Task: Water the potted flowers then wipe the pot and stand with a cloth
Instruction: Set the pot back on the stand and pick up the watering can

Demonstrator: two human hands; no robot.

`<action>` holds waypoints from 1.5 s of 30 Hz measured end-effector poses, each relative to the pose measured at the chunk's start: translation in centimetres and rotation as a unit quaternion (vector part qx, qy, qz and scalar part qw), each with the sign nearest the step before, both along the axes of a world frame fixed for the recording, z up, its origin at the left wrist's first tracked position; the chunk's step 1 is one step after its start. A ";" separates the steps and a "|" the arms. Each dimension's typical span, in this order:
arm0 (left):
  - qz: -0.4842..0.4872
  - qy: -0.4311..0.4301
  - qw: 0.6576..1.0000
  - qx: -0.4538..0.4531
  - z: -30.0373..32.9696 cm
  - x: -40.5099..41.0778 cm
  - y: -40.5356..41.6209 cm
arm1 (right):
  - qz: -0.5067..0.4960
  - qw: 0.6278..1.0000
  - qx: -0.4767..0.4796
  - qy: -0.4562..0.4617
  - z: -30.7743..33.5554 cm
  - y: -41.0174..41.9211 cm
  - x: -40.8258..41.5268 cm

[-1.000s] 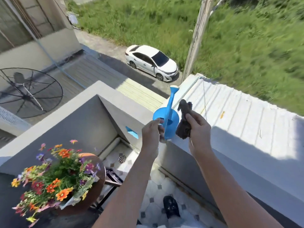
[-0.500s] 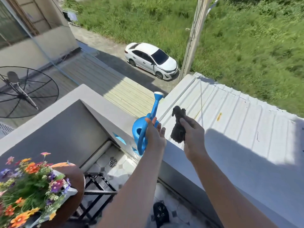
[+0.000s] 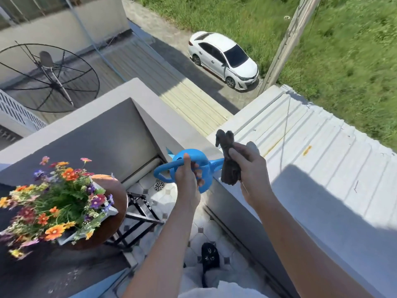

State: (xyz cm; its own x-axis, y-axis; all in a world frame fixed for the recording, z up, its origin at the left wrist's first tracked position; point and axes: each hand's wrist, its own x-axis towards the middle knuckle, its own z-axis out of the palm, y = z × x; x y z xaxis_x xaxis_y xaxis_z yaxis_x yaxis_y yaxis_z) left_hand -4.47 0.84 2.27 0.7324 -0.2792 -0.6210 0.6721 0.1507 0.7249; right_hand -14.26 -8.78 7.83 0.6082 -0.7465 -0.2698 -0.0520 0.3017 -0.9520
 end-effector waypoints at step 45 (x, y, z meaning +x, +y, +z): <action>-0.268 -0.006 0.905 0.330 -77.7 14.8 10.0 | 0.174 0.953 0.129 0.212 -80.1 6.2 17.4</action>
